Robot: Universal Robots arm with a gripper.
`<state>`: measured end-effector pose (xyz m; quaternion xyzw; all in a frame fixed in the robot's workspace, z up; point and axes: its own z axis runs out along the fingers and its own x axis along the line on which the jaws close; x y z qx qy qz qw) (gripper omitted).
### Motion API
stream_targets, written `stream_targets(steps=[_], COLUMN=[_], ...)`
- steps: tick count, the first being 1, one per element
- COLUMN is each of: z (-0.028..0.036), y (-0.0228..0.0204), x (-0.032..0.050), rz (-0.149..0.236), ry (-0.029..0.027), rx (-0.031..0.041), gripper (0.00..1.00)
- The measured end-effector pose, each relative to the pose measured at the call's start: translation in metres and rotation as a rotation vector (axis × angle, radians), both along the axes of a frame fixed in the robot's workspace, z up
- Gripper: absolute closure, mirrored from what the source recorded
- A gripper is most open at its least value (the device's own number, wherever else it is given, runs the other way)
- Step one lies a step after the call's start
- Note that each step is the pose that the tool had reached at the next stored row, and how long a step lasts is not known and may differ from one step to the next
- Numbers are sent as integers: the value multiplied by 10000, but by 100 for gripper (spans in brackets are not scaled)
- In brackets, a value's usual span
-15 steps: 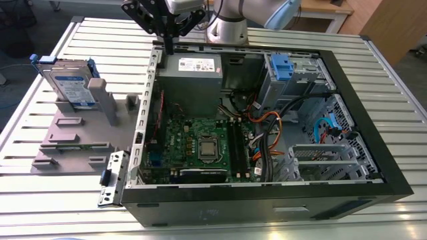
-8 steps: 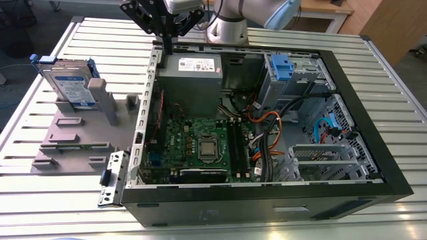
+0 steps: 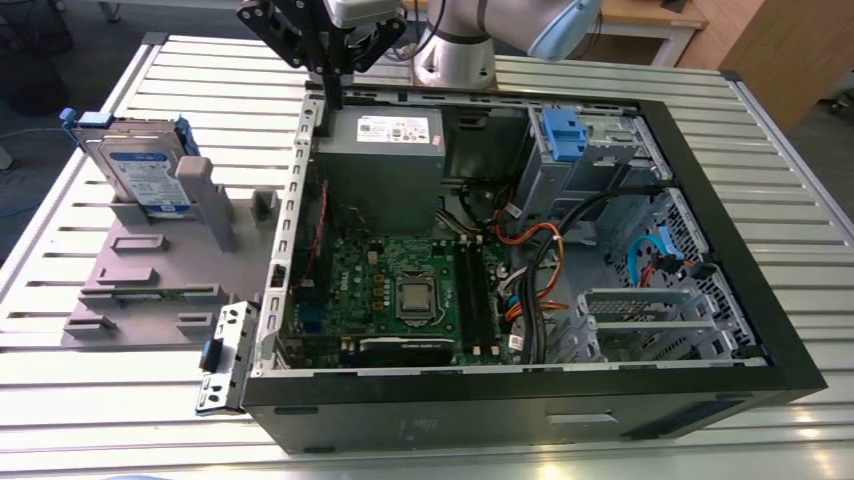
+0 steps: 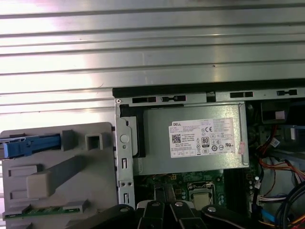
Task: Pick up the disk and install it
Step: 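Reach for the disk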
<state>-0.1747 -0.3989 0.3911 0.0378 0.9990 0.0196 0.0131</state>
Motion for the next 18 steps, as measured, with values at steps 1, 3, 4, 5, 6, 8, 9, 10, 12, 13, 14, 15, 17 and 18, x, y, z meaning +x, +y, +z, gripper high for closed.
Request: stream_targets(steps=[1, 3, 4, 5, 6, 8, 9, 10, 12, 13, 14, 15, 17, 18], z=[0, 0, 0, 0, 0, 0, 0, 0, 0, 0, 0, 0, 0, 0], y=[0, 0, 0, 0, 0, 0, 0, 0, 0, 0, 0, 0, 0, 0], x=[-2, -7, -9, -12, -14, -19, -22, -24, -31, -34, -37, -40, -46, -49], rz=[0, -1, 0, 0, 0, 0, 0, 0, 0, 0, 0, 0, 0, 0], ry=[-1, -1, 0, 0, 0, -1, -1, -1, -1, -1, -1, -1, -1, -1], rx=[-1, -3, -4, -5, -6, -8, -8, -9, -13, -13, -15, -15, -16, -16], gripper=[89, 89, 89, 89, 89, 89, 89, 89, 89, 89, 89, 89, 89, 89])
